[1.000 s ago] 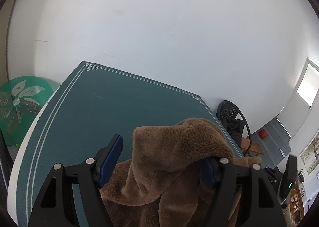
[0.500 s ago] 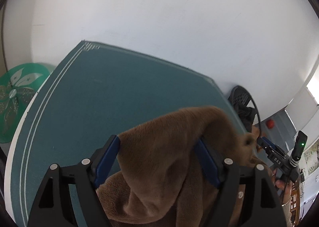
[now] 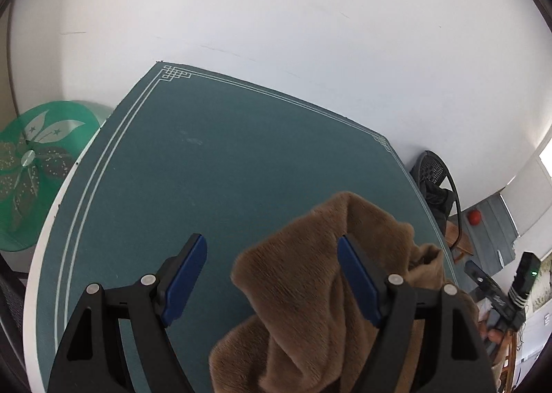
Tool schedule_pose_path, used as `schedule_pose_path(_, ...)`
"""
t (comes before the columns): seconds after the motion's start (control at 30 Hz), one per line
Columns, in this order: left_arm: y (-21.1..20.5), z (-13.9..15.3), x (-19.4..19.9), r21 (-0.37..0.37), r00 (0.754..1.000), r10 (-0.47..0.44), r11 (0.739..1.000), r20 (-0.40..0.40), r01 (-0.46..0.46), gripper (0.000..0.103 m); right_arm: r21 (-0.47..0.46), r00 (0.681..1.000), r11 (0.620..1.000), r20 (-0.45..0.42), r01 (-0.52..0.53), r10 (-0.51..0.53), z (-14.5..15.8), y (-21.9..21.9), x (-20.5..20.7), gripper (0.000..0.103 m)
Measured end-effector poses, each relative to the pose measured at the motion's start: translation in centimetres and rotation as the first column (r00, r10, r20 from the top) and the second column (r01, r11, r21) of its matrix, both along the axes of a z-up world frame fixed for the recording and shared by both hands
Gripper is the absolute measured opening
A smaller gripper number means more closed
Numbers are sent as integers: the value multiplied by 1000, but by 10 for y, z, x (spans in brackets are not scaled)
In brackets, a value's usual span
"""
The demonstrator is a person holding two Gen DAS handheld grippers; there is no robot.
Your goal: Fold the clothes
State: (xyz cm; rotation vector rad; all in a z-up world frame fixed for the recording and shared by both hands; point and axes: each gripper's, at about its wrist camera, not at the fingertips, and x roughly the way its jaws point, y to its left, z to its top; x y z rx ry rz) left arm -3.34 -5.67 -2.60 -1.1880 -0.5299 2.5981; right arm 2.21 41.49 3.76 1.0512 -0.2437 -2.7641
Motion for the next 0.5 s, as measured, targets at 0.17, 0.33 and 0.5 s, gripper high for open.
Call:
schedule_pose_path(0.17, 3, -12, -9, 24, 999, -42, 999, 11, 42, 82, -245, 980, 952, 31, -185, 199, 24, -23, -15, 65)
schedule_pose_path(0.33, 5, -21, -8, 66, 997, -73, 995, 9, 72, 82, -493, 923, 822, 90, -285, 374, 33, -72, -49, 65)
schedule_pose_path(0.5, -2, -22, -1, 111, 997, -78, 991, -10, 79, 82, -580, 876, 796, 278, -173, 393, 2, -131, -91, 65)
